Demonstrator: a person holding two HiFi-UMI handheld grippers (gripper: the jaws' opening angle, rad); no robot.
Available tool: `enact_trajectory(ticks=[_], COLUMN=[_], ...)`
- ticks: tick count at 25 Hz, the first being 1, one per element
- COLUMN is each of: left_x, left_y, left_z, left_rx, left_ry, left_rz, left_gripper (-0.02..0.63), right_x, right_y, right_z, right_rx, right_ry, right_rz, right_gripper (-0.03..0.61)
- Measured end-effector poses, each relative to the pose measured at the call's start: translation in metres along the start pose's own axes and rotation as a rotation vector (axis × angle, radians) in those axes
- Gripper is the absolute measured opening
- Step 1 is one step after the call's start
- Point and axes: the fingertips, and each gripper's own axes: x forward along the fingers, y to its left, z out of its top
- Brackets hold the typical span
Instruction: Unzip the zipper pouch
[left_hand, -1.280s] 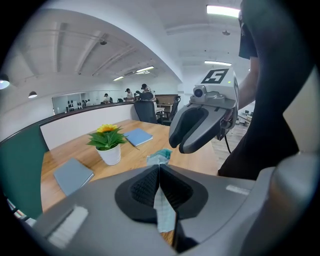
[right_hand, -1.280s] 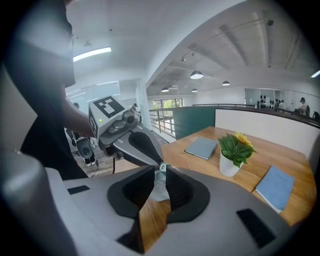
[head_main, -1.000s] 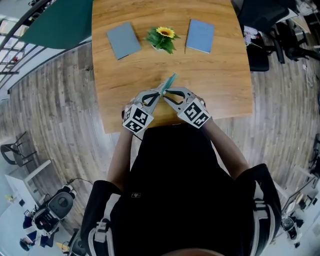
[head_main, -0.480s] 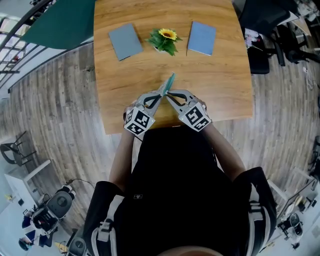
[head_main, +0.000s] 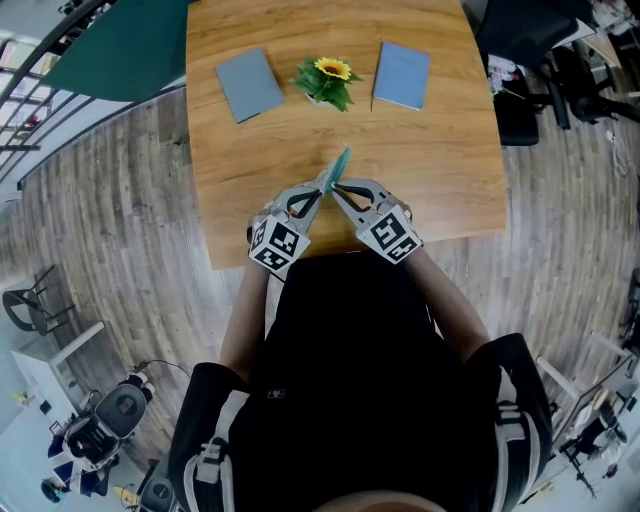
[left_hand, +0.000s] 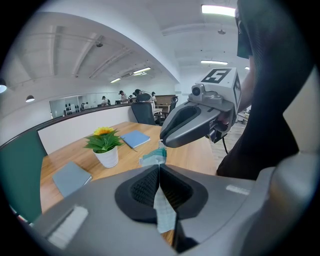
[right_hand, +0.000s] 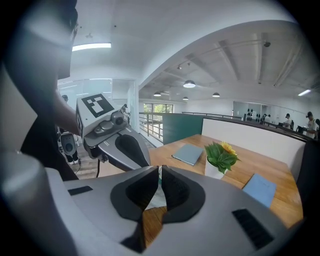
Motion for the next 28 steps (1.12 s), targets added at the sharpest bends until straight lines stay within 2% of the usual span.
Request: enact_trajectory(ticks=[13, 21, 28], left_x=[0.001, 0.002, 0.001], left_y=[-0.007, -0.011, -0.012], left_z=[-0.003, -0.005, -0.003], left_rx=[0.02, 0.03, 0.035], left_ry=[0.011, 0.014, 0.012], left_rz=[-0.006, -0.02, -0.018], left_gripper=[0.008, 0.008, 0.008], right_x=[-0.003, 0.001, -0.001], right_y=[-0.006, 0.001, -0.002], right_z=[-0.011, -0.012, -0.012], right_rx=[0.043, 0.068, 0.071], right_ry=[0.021, 0.033, 0.039], right_rz=[-0.029, 0.023, 0.01], right_gripper=[0.015, 0.012, 0.009])
